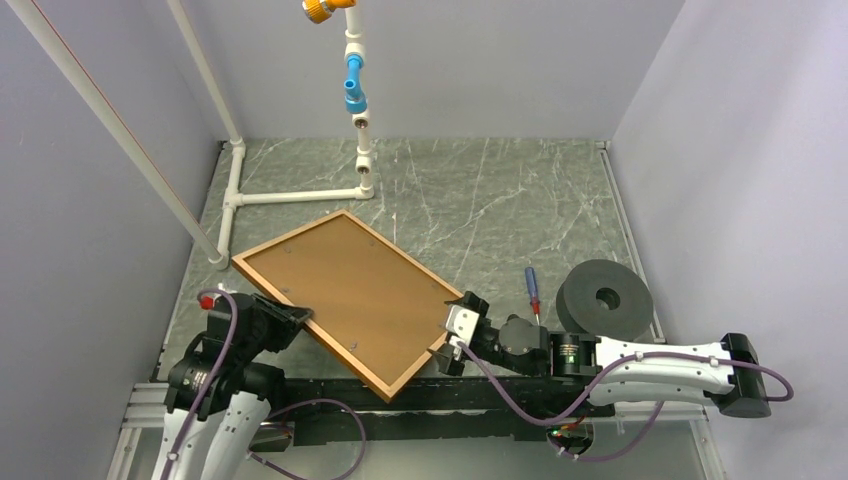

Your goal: Take the photo out of the frame

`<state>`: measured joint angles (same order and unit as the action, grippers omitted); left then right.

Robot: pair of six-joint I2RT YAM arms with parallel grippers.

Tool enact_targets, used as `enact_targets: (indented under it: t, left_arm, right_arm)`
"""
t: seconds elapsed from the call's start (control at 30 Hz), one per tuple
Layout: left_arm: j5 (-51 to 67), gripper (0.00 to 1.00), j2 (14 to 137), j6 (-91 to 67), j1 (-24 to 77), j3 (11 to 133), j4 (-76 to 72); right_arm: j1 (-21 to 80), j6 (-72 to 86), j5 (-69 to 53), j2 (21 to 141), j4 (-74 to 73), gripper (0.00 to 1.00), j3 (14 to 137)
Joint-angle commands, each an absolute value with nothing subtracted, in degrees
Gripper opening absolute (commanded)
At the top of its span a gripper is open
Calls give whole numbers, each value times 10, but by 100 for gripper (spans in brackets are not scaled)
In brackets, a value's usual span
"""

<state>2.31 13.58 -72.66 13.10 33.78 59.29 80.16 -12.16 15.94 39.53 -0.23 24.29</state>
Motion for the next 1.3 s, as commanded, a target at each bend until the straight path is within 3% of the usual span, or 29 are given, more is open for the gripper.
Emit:
enact_targets:
  t: [0.0, 0.3, 0.63, 0.8, 1.13, 1.27]
  left_arm:
    - [-19, 0, 130, -703, 129, 390, 602]
    - [-29, 0, 150, -679, 129, 428, 580]
    - [-10, 0, 182, -675, 129, 443, 549]
    - [-5, 0, 189, -685, 129, 440, 534]
    - [-5, 0, 198, -695, 129, 452, 534]
    - [-5, 0, 200, -700, 130, 456, 534]
  right_arm:
    - [820, -175, 193, 386, 23, 100, 249]
    - [891, -143, 234, 403, 23, 100, 252]
    - [923, -89, 199, 452, 125, 100, 277]
    - [986, -163, 351, 532, 253, 100, 263]
    - [1004, -211, 352, 605, 279, 99, 281]
    - [1004, -253, 448, 664, 371, 96, 277]
